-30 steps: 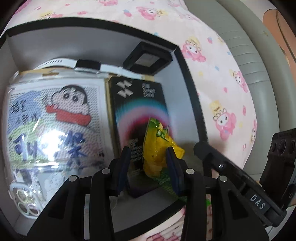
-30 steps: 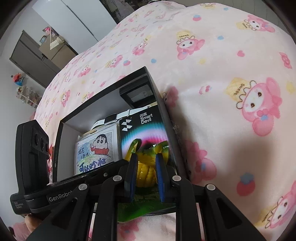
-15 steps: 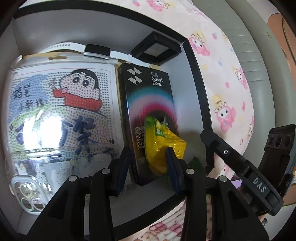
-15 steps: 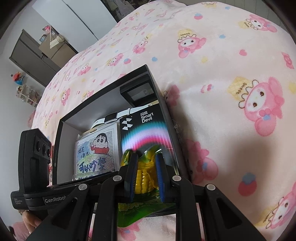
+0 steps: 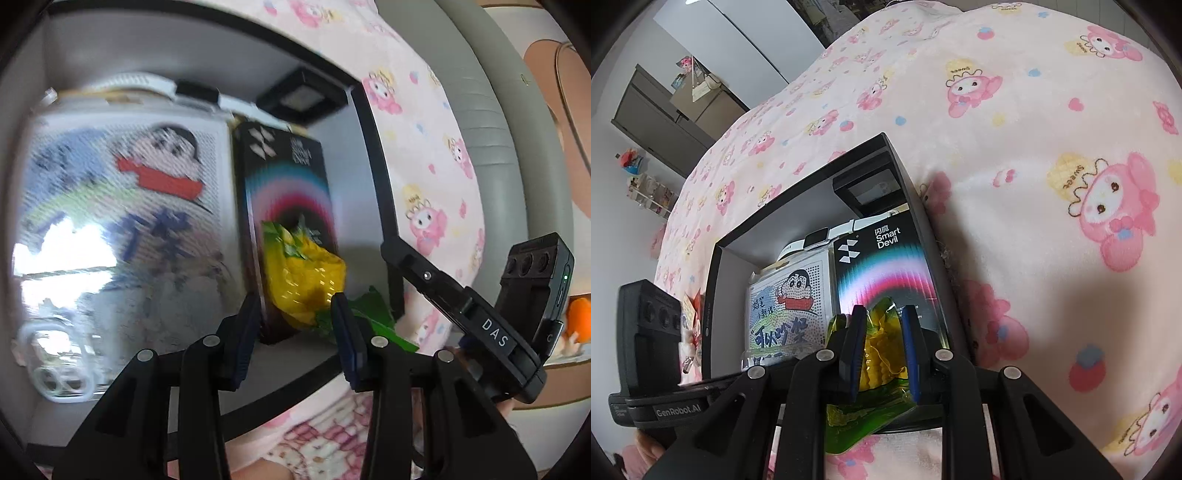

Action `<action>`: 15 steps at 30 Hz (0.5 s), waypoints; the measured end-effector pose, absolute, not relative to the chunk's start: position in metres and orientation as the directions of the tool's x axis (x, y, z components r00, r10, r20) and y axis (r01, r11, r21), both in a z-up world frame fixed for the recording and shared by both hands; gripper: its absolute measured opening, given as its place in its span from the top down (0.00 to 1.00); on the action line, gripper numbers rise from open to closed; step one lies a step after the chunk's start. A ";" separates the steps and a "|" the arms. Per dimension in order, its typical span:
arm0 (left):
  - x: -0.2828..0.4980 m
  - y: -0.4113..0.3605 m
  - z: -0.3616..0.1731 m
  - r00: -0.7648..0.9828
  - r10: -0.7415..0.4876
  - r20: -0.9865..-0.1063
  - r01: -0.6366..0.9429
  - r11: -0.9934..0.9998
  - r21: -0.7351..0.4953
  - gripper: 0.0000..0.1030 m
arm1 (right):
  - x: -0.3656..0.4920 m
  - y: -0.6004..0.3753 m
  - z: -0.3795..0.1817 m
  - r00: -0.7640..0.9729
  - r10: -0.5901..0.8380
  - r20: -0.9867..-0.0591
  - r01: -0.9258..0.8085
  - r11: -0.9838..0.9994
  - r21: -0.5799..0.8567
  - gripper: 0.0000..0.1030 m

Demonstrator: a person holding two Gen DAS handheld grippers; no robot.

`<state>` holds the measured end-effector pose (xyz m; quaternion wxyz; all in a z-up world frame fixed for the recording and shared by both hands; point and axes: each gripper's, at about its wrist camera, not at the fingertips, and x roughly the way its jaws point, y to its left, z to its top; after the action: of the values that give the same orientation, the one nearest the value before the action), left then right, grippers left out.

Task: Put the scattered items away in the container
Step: 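Lower the packet beside the Smart Devil box and open the right gripper, then withdraw the right tool from the box toward the beige cloth bag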

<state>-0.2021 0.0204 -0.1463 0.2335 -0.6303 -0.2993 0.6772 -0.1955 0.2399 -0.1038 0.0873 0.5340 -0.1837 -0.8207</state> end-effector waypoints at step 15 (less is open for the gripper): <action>-0.215 0.046 -0.143 -0.194 0.666 -0.720 0.029 -0.730 -0.683 0.62 | -0.194 0.244 -0.114 -0.395 -0.331 -0.857 -0.069 -0.920 0.387 0.84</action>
<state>-0.2154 0.0457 -0.1428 0.2228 -0.5945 -0.2921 0.7153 -0.1939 0.2443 -0.1138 0.0805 0.5442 -0.1836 -0.8146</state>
